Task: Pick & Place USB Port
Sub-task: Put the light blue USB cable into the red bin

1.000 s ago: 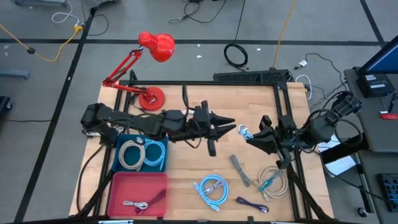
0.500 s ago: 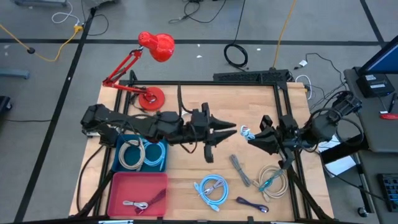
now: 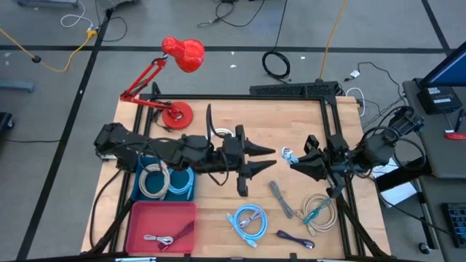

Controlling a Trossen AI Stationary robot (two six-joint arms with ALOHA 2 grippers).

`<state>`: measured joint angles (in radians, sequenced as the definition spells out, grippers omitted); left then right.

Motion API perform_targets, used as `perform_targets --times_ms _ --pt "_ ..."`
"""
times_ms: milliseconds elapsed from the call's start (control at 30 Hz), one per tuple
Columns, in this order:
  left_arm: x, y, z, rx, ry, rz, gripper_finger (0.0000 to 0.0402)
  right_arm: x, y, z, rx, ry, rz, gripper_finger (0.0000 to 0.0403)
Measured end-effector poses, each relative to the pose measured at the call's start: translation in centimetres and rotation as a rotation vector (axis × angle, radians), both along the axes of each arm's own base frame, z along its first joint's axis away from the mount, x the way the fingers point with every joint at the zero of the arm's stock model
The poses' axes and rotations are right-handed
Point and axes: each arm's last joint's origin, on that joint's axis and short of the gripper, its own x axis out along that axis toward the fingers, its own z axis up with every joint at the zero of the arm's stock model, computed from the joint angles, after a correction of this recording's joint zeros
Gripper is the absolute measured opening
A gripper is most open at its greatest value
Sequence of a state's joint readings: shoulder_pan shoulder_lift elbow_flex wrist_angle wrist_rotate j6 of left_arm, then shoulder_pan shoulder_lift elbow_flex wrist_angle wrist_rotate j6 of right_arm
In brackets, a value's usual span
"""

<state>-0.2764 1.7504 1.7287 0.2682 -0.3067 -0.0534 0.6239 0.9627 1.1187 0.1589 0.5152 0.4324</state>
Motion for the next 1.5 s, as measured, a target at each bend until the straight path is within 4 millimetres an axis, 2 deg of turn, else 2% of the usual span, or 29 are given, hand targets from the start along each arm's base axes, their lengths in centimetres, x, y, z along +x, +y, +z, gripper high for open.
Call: perform_targets --times_ms 133,300,867,1033,1300,1500 --pt "0.0 0.4 0.4 -0.016 -0.037 0.014 0.0197 0.0 0.0 -0.2 -0.008 0.014 -0.005 0.0007" --pt "0.1 0.9 0.3 -0.047 -0.036 0.013 0.0224 0.2 0.1 -0.3 -0.015 0.024 -0.007 0.0007" --pt "0.6 0.6 0.0 -0.101 -0.061 -0.106 0.0225 1.2 0.0 -0.8 -0.021 0.044 -0.036 0.0007" --pt "2.4 0.1 -0.8 -0.111 -0.064 -0.134 0.0225 1.2 0.0 -0.8 -0.011 0.046 -0.036 0.0007" --pt "5.1 -0.7 0.4 -0.075 -0.033 -0.162 0.0225 1.2 0.0 -0.8 -0.009 0.052 -0.029 0.0007" --pt "5.0 -0.5 1.2 -0.069 -0.014 -0.14 0.0209 1.2 0.1 -0.8 -0.007 0.049 -0.007 0.0007"
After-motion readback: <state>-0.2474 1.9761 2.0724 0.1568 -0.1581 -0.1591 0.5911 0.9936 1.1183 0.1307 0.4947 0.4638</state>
